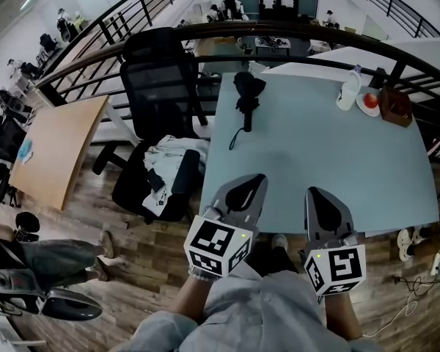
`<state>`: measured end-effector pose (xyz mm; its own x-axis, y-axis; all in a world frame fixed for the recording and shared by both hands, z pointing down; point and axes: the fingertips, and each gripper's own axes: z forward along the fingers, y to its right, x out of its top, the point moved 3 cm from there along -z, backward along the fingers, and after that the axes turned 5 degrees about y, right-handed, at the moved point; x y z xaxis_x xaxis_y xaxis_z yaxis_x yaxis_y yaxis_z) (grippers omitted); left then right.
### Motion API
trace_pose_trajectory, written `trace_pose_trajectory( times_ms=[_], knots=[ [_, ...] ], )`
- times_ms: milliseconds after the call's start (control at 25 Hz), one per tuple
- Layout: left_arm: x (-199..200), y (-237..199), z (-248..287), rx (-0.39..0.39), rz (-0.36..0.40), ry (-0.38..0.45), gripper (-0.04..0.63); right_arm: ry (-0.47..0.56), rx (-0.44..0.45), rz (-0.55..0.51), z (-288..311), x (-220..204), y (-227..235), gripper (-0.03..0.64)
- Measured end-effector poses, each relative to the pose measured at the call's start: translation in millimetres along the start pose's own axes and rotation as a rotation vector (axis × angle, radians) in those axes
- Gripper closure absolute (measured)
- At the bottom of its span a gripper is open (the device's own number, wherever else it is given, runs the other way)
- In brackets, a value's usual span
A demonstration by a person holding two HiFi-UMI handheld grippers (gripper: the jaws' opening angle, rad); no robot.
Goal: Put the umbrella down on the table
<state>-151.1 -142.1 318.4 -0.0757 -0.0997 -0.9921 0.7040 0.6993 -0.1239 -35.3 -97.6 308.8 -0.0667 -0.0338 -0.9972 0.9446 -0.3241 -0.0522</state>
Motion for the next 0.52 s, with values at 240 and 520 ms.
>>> trace_pose_trajectory(
  times_ms=[240,520],
  knots=[
    [-2.3,0.7,3.4,-0.004,-0.010,-0.003,0.591,-0.011,0.003,-0.005,0.5,-1.1,1.6,0.626],
    [-3.2,2.3,4.5,-0.011,-0.010,-0.005,0.591,-0.023,0.003,-0.006,-0.9,-4.0,1.4,0.626]
  ],
)
